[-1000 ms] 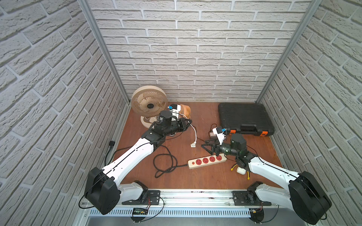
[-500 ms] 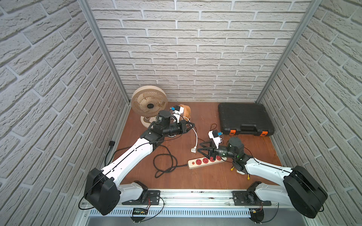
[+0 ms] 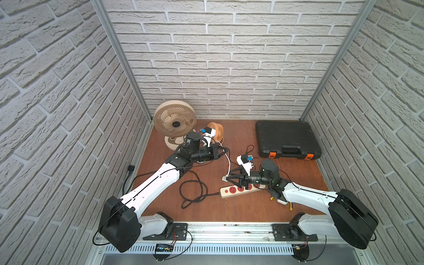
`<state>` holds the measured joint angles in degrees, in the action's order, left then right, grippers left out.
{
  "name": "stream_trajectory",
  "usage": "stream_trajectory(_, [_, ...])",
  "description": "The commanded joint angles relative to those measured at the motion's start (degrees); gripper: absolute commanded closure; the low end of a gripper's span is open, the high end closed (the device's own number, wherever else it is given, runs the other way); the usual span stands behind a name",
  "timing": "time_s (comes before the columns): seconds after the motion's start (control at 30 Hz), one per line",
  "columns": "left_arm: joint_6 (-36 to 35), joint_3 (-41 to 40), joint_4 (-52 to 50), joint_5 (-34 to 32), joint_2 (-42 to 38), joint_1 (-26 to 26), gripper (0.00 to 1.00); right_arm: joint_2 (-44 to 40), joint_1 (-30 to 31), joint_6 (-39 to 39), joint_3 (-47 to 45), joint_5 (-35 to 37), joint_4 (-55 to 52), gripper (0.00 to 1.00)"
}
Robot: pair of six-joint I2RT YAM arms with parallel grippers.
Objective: Plug the desk fan into the power strip
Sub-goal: Pick up the plug from the center of the board.
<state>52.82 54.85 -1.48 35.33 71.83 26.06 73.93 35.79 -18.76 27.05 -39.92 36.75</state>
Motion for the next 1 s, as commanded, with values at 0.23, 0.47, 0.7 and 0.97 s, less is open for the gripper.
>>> stream_trajectory(0.23, [-0.17, -3.09, 3.32, 2.19, -0.18, 1.19, 1.0, -2.1, 0.41, 0.09, 5.29, 0.02, -4.89, 0.58])
stream_trajectory(0.47, [-0.56, -4.01, 4.14, 2.37, -0.32, 2.64, 1.0, -0.53, 0.43, 0.06, 6.96, -1.21, -6.87, 0.75])
stream_trajectory(0.7, [-2.48, -5.93, 4.58, 1.5, -1.56, 3.02, 0.74, 0.36, 0.45, -1.53, 8.86, -2.14, -9.33, 0.97])
stream_trajectory(0.97, [-8.83, -8.95, -2.07, -4.13, -7.59, 2.29, 0.06, 0.86, 0.38, -2.89, 12.97, -2.31, -16.52, 0.97])
